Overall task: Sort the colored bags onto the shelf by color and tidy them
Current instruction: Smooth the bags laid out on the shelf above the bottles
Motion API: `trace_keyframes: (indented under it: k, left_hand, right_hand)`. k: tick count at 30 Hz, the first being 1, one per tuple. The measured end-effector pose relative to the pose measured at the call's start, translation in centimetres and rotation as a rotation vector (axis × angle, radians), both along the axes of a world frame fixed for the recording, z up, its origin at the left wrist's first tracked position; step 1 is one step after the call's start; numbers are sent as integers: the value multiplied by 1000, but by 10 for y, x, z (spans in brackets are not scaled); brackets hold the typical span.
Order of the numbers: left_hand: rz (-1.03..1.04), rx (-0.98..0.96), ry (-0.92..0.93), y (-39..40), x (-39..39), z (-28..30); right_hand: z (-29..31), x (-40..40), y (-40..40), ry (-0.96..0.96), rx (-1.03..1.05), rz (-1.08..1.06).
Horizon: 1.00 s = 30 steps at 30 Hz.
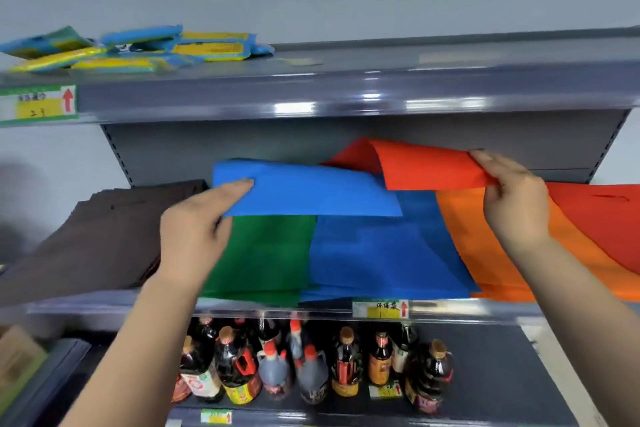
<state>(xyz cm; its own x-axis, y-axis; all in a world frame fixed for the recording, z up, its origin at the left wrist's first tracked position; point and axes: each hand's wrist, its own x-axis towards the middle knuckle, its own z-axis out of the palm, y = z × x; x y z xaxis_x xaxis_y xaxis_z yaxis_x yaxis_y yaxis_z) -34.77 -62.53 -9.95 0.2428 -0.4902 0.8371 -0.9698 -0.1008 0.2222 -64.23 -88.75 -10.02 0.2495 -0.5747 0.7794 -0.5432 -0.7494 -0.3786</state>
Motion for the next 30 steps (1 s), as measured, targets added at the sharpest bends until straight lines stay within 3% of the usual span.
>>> trace_keyframes:
  k: [6,9,11,13,15,17,22,25,30]
  left_hand:
    - [-58,374,55,13,-69,-92]
    - [112,451,151,16,-90,-112]
    - [288,352,452,23,-105,-114]
    - [332,148,909,32,-121,-108]
    - [154,-54,1391,37,-132,-100]
    - [-36,-196,1665,40,-136,-95]
    - [18,-21,1505,20,-133,-82]
    - [8,-1,1437,-3,-130,-76]
    - [-41,-5,1436,-39,-116,-64]
  right_hand:
    - [-28,-55,14,198,-19,95]
    - [-49,-77,24,308,-55,136]
    - [-62,-87,32,342,-102,140]
    - [-72,-94,37,366,-157,150]
    - [-75,-98,40,379,-161,160]
    - [-78,-101,44,397,-133,168]
    - [-81,-97,49,395,-156,164]
    - [-81,-95,50,404,-229,150]
    - [-76,-85,51,460,-169,102]
